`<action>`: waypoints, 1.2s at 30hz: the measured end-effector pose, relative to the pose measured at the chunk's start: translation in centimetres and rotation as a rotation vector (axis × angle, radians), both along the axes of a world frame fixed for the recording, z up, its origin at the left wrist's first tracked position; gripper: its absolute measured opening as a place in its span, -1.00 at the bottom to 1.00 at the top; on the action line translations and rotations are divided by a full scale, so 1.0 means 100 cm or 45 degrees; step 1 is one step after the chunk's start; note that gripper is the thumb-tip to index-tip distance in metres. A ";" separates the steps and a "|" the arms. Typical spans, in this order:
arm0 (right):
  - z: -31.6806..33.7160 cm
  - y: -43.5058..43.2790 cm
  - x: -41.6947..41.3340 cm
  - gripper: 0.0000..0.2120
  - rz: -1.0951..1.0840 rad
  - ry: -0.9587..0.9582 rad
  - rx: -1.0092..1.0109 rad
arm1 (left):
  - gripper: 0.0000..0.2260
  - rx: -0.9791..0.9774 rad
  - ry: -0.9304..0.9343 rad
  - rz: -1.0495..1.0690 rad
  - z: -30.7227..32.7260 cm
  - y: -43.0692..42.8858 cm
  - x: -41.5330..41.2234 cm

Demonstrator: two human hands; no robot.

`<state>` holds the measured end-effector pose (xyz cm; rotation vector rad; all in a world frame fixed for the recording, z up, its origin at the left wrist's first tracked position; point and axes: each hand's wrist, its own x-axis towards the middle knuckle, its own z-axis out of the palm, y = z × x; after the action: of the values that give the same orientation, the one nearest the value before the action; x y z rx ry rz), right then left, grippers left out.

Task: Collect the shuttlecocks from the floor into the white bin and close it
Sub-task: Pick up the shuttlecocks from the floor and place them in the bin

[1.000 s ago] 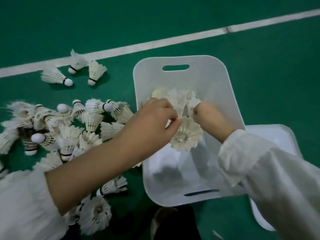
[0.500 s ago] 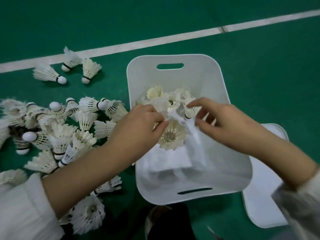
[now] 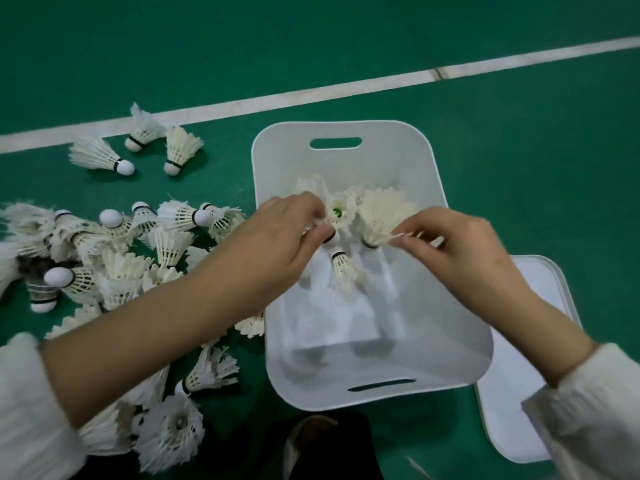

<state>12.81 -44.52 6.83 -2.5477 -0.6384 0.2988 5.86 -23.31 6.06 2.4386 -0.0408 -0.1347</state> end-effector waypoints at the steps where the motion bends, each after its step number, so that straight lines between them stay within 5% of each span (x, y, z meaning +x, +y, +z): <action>1: 0.001 -0.003 0.007 -0.89 -0.070 0.032 -0.086 | -0.78 -0.006 -0.001 -0.003 0.004 0.003 -0.002; 4: -0.017 0.007 0.020 -0.79 -0.086 0.070 -0.291 | -0.73 0.095 -0.008 -0.058 0.008 0.008 -0.009; 8: -0.066 0.038 0.030 -0.69 0.049 0.069 -0.523 | -0.95 0.277 -0.178 -0.261 0.000 0.011 -0.018; 22: -0.111 0.057 0.045 -0.80 0.057 0.049 -0.767 | -0.78 0.276 -0.223 -0.229 -0.025 0.005 -0.027; 30: -0.084 0.046 0.040 -0.72 0.057 0.228 -0.634 | -0.88 0.263 -0.188 -0.218 -0.027 0.006 -0.025; 33: -0.033 0.036 0.022 -0.74 -0.045 0.175 -0.151 | -0.81 0.196 -0.175 -0.208 -0.026 0.007 -0.021; 36: 0.005 0.031 -0.012 -0.67 0.174 0.405 0.141 | -0.87 0.141 -0.195 -0.213 -0.025 0.003 -0.015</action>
<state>11.61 -41.39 7.33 -2.2880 -0.6842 0.6802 4.32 -22.96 3.56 2.5499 -0.3141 -0.0246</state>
